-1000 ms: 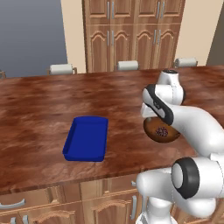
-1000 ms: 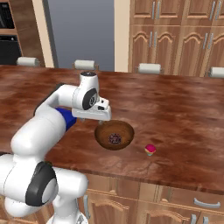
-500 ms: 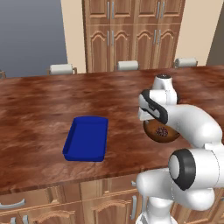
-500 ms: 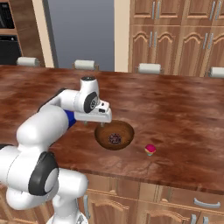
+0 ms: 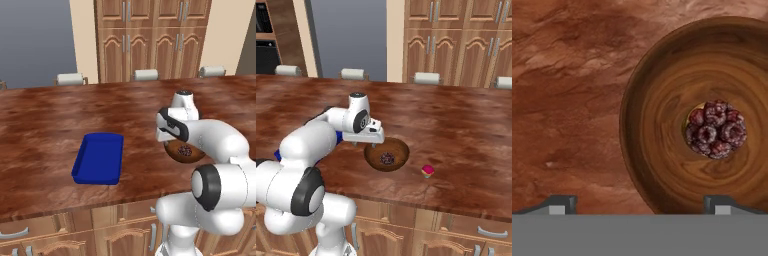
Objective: Place the bowl with cake and the cupcake onto the tray.
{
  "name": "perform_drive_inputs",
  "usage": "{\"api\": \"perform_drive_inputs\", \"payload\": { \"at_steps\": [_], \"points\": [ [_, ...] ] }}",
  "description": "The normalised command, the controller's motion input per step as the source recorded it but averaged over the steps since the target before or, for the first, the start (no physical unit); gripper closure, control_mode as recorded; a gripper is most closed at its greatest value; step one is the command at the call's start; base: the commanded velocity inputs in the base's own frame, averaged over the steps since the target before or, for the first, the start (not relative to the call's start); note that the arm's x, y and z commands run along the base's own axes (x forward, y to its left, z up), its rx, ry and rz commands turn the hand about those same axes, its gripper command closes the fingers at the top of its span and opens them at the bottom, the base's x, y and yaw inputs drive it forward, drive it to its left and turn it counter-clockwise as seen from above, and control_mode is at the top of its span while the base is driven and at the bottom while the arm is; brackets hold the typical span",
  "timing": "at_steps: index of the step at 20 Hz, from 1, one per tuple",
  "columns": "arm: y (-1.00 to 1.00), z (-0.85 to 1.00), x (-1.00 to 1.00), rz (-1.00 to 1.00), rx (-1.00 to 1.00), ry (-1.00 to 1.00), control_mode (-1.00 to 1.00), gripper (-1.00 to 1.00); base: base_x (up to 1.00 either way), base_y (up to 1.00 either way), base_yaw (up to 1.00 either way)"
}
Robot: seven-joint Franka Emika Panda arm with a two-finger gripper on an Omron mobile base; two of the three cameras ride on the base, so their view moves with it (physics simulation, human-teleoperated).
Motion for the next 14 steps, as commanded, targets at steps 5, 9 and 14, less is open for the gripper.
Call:
{"api": "perform_drive_inputs", "payload": {
  "at_steps": [5,9,14],
  "points": [
    [0.0,-0.19,0.05,0.0,0.0,0.0,-1.0,-1.0,0.0,0.0,0.0],
    [0.0,-0.14,0.0,0.0,0.0,0.0,-1.0,-1.0,0.0,0.0,0.0],
    [0.0,-0.17,0.0,0.0,0.0,0.02,-1.0,-1.0,0.0,0.0,0.0]
  ]
}}
